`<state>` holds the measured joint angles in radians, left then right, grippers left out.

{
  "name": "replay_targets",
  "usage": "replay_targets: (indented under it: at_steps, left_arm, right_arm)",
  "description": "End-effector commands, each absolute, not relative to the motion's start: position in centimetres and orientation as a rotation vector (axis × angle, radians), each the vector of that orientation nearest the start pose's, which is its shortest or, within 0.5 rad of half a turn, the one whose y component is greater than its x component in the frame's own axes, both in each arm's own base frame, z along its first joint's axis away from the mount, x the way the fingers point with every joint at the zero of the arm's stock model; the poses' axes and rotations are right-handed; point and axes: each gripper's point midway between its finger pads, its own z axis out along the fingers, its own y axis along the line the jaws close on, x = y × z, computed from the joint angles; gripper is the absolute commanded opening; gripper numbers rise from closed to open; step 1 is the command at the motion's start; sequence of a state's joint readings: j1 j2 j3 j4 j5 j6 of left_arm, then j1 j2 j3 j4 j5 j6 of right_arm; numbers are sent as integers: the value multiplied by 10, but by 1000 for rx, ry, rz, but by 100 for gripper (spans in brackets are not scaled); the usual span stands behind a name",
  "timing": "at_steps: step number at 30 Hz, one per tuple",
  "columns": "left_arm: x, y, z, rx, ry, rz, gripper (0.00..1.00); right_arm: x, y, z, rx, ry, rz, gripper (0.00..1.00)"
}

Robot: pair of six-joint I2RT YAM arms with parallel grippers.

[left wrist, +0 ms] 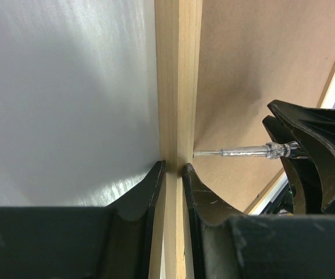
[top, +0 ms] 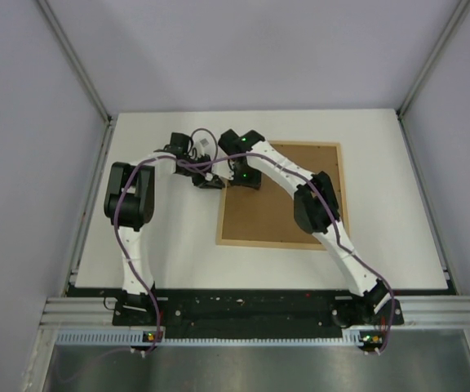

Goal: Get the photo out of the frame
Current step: Release the photo frame item from the photo frame.

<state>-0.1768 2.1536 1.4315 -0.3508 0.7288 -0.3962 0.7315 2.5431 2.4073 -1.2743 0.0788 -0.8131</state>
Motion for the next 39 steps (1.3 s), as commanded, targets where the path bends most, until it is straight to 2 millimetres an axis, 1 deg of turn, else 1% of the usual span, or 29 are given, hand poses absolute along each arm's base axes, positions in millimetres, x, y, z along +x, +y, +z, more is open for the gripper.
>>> replay_targets:
  at_steps: [1, 4, 8, 11, 13, 15, 18, 19, 21, 24, 27, 29, 31, 32, 35, 39]
  left_arm:
    - [378, -215, -21, -33, 2860, -987, 14]
    - [378, -215, -22, -40, 2864, -974, 14]
    - [378, -214, -22, -50, 2865, -963, 13]
    - [378, -214, -22, -49, 2867, -962, 13]
    - [378, -214, -22, -47, 2867, -960, 13]
    - [378, -214, -22, -46, 2870, -959, 13]
    - [378, -214, -23, -42, 2875, -960, 16]
    - [378, -213, -22, -41, 2875, -959, 16]
    - [379, -212, -22, -36, 2870, -950, 16]
    - [380, -210, -22, -34, 2869, -929, 17]
    - [384, -208, -22, -36, 2865, -911, 17]
    - [387, -206, -19, -35, 2858, -898, 18]
    - [390, -205, -16, -30, 2849, -884, 21]
    - [391, -205, -15, -27, 2844, -875, 24]
    - [396, -204, -11, -25, 2834, -869, 33]
    - [398, -204, -6, -32, 2823, -895, 38]
  right_arm:
    - [406, 426, 51, -1884, 1857, -37, 0]
    - [405, 428, 56, -1836, 1884, -26, 0]
    - [395, 436, 59, -1820, 1898, 54, 0]
    - [393, 434, 61, -1820, 1904, 47, 0]
    - [387, 425, 55, -1831, 1943, 71, 0]
    - [377, 419, 53, -1848, 1970, 147, 0]
    - [365, 406, 67, -1849, 1976, 226, 0]
    - [365, 402, 72, -1834, 1965, 240, 0]
    - [361, 393, 84, -1823, 1932, 257, 0]
    - [355, 381, 96, -1824, 1906, 241, 0]
    - [353, 368, 104, -1805, 1923, 235, 0]
    - [353, 356, 104, -1787, 1952, 231, 0]
    - [353, 344, 106, -1770, 1974, 232, 0]
    - [351, 341, 110, -1761, 1974, 252, 0]
    - [341, 332, 121, -1770, 1935, 375, 0]
    - [338, 310, 124, -1798, 1910, 340, 0]
